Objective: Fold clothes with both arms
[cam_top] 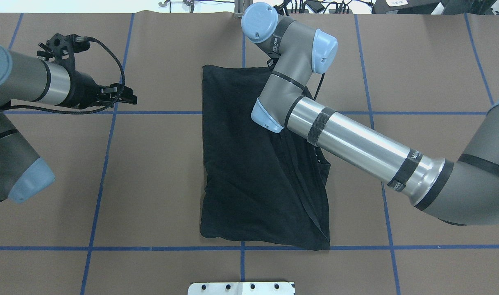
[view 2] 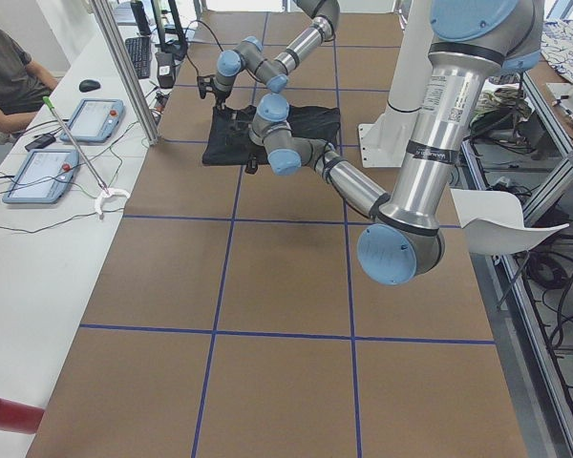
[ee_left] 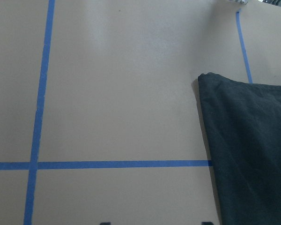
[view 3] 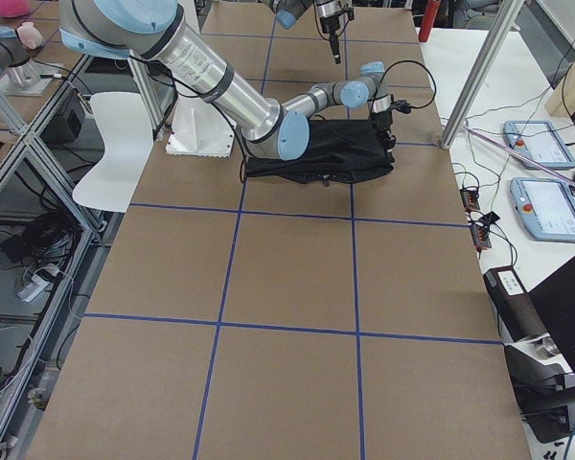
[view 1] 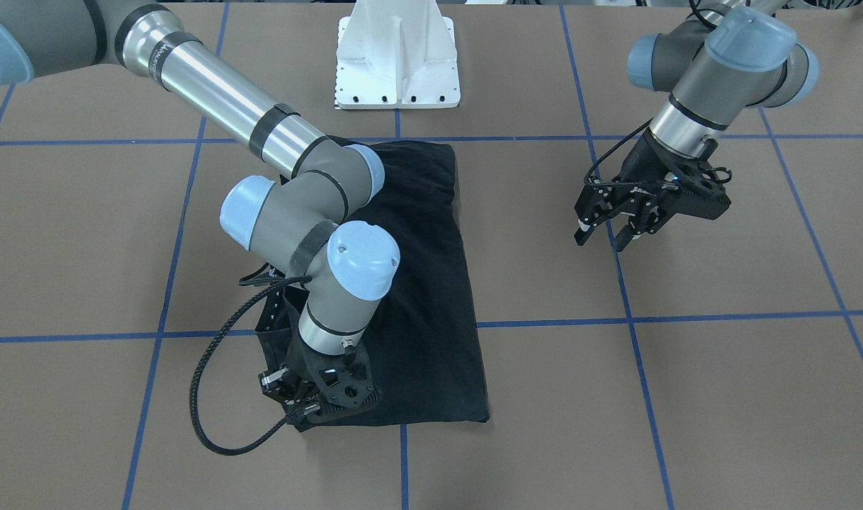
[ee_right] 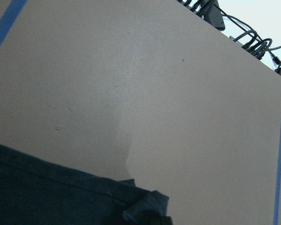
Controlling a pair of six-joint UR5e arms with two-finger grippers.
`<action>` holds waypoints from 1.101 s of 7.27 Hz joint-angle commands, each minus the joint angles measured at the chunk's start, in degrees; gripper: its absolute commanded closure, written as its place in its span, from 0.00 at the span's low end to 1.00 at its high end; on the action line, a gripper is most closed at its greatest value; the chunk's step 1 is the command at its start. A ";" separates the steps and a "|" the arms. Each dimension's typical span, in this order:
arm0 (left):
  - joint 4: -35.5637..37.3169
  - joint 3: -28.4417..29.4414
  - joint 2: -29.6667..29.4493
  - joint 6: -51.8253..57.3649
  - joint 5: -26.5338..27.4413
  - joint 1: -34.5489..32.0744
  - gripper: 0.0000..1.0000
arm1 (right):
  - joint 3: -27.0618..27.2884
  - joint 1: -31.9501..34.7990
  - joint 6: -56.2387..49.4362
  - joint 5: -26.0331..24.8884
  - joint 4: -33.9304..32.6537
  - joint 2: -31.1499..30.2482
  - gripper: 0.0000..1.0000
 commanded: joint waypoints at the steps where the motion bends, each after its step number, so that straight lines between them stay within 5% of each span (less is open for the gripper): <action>1: 0.00 0.03 -0.03 -0.11 0.01 0.00 0.29 | 0.52 1.51 -3.11 1.37 0.42 -1.98 0.82; 3: 0.09 0.03 -0.03 -0.11 0.01 0.00 0.29 | 0.52 2.04 -4.70 1.72 3.76 -3.40 0.00; 5: 0.09 0.12 -0.03 -0.02 0.01 0.00 0.29 | 4.18 3.00 -6.28 5.31 3.07 -4.71 0.00; 8: 0.09 0.12 -0.12 -0.02 -0.08 0.00 0.29 | 22.93 0.47 -2.79 6.56 -12.28 -8.29 0.00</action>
